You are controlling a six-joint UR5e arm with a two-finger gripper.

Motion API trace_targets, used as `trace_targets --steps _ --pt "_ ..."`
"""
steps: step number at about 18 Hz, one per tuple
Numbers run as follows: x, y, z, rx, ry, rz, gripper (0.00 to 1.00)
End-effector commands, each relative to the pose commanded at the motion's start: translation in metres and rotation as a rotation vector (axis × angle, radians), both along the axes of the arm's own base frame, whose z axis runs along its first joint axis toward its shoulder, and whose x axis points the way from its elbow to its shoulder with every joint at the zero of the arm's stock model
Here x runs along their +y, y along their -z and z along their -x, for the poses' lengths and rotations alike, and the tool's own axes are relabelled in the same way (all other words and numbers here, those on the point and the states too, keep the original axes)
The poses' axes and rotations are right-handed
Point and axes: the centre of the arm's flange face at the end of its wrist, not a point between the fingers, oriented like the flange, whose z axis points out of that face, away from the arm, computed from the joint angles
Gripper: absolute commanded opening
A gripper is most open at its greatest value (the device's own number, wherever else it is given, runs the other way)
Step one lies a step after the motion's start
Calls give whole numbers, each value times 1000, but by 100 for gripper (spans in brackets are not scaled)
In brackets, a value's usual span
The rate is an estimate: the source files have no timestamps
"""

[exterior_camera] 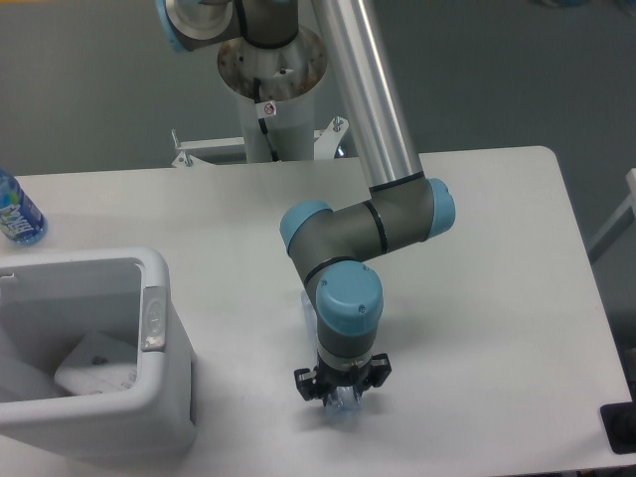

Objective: Place the trash in the trash can
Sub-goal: 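Lower the gripper onto the bottle's end and close on it, then lift the bottle off the table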

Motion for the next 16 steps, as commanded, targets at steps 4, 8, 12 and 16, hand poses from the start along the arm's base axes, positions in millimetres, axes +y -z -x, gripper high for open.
trace_targets --steps 4,8,12,16 --pt "-2 -86 33 -35 -83 -231 56" --pt "-27 -177 57 -70 -107 -457 56" --pt "-50 -249 76 -76 -107 -625 56" --pt "-57 -298 87 -75 -101 -739 56"
